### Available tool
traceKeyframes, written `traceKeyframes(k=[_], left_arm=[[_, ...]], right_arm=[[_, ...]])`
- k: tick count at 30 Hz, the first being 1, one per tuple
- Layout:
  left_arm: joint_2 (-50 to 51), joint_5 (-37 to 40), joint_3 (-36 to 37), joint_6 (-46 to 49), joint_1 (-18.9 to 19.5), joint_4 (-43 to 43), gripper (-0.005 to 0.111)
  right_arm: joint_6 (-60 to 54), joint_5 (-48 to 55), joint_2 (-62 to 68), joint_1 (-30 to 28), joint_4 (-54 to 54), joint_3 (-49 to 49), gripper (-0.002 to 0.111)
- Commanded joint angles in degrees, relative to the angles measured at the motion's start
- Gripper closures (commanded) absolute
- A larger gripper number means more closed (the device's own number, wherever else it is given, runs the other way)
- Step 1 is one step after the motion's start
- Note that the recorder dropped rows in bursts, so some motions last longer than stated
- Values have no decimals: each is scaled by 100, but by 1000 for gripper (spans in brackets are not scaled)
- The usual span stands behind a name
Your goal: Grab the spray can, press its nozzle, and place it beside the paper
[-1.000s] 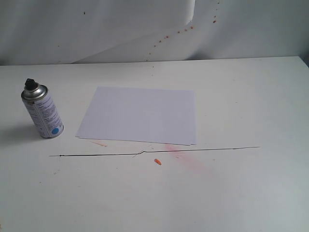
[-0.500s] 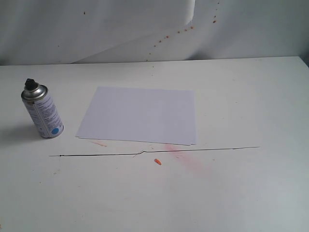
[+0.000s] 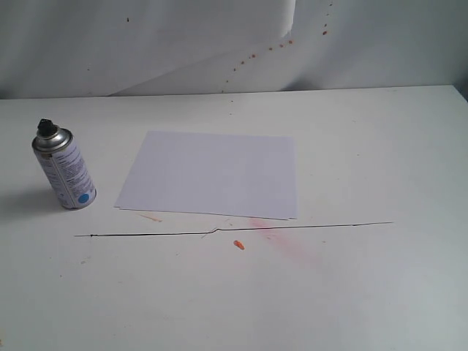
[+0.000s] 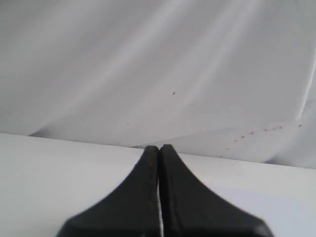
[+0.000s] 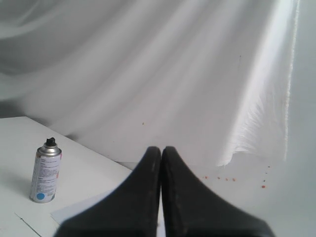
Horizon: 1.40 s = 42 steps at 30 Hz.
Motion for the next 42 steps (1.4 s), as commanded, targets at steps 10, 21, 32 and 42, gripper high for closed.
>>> traceKeyframes(k=[10,21,32,42], left_arm=[[-867,777,792,98,587,137,107],[-867,1242,792,124,249,290,107],[-867,1628,792,132,249,305,107],[-867,1628,792,132,249,305,107]], right_arm=[[9,12,-19,-15,-51,28,108],[19,12,-19,-15,-51,28,108],[19,12,-19,-15,-51,28,108],[6,12,-19,-15,-51,28,108]])
